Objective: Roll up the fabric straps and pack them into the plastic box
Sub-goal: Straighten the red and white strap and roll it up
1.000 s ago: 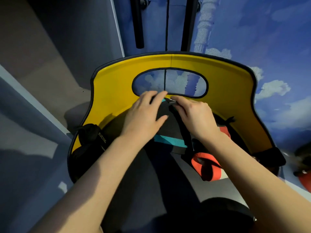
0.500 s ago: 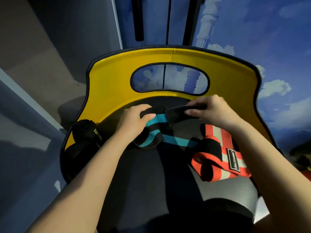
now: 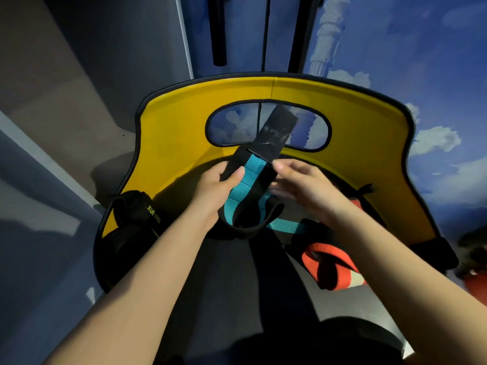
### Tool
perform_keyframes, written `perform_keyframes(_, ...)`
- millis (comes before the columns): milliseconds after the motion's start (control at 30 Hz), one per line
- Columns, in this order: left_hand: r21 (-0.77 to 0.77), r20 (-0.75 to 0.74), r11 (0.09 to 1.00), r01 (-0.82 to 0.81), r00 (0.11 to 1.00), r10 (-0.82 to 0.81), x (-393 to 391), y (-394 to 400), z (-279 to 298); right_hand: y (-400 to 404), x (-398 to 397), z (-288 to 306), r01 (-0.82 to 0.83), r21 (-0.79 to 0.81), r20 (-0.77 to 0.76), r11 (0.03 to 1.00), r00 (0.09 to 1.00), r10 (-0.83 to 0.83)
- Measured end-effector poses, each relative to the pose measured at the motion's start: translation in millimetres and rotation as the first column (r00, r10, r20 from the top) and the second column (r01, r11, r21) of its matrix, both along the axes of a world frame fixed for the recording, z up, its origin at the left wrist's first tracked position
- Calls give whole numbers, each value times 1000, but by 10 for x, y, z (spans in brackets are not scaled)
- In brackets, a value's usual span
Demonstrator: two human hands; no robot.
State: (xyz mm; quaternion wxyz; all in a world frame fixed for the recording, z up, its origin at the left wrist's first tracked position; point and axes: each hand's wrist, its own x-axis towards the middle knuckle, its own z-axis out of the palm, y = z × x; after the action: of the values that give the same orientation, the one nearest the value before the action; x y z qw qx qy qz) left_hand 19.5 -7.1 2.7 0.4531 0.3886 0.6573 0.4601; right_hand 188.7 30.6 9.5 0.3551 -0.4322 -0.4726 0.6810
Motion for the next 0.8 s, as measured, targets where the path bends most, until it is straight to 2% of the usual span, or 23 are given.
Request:
perform_keyframes(133,-64,62,997,-31,997,35,75,78,-80,30,-149,-148,111,120,57,987,991,-118)
perform_keyframes(267,-185,0,983,-4,1000,4,71,131,-149,184,-190,-297,169,189,263,967,940,-216)
perform_keyframes(433,-359,72,918,170,985,-154,-95,119,-188,488,-325,-361,165,278,430,946,860,-276)
perform_keyframes(533,-448,57,869,211,977,-208,-215,104,-172,710,-419,-401,164,171,480,971,847,-228)
perform_keyframes(600,-490,86,833,255,966,-245,-246,86,-176,824,-476,-425,203,46,458,978,866,-202)
perform_keyframes(667,-491,106,831,261,965,-240,-255,90,-217,924,-511,-461,250,-14,440,968,871,-218)
perform_keyframes(800,-456,-87,880,132,977,-192,-291,163,-426,1012,-504,-524,236,-30,430,971,880,-201)
